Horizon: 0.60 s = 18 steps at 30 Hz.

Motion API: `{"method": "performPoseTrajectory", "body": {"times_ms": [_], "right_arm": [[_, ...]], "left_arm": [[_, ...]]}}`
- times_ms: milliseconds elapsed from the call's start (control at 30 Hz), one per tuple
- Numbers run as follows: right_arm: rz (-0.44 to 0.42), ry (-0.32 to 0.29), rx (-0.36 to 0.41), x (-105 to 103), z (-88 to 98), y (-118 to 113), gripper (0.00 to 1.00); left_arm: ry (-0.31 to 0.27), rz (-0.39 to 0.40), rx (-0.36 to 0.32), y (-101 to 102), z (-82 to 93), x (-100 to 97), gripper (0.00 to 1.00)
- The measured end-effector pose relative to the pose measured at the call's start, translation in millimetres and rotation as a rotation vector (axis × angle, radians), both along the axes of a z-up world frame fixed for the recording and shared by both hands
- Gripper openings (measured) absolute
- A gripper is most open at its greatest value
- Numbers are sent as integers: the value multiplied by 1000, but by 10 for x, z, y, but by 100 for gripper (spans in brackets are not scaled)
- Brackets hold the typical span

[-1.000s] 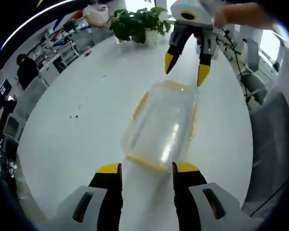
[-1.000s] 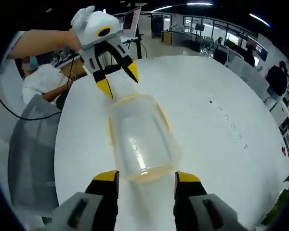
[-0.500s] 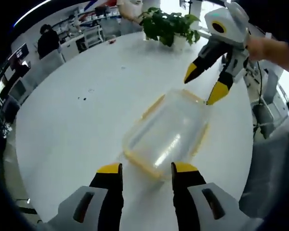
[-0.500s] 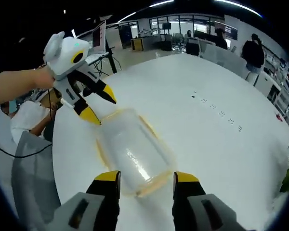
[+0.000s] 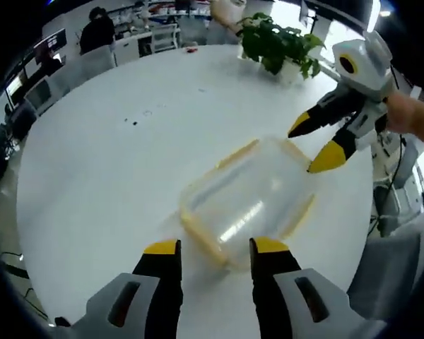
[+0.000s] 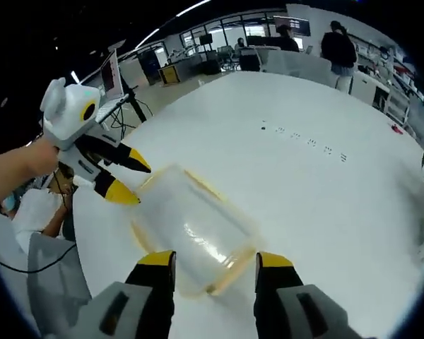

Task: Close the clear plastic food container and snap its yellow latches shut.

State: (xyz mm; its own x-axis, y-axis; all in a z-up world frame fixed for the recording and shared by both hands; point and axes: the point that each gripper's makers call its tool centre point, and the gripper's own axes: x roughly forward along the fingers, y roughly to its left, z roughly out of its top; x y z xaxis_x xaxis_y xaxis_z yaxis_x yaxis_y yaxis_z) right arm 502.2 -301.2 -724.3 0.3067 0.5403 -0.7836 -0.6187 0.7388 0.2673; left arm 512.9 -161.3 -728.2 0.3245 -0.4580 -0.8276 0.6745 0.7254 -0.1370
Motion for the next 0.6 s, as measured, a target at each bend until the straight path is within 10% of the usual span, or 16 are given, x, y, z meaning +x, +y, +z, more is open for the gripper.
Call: {"method": "performPoseTrajectory", "body": {"times_ms": [600], "right_arm": [[-179,88,99,-1,-137,-1,41]], "left_arm": [[98,116,-93,-46,-43,2,32]]}}
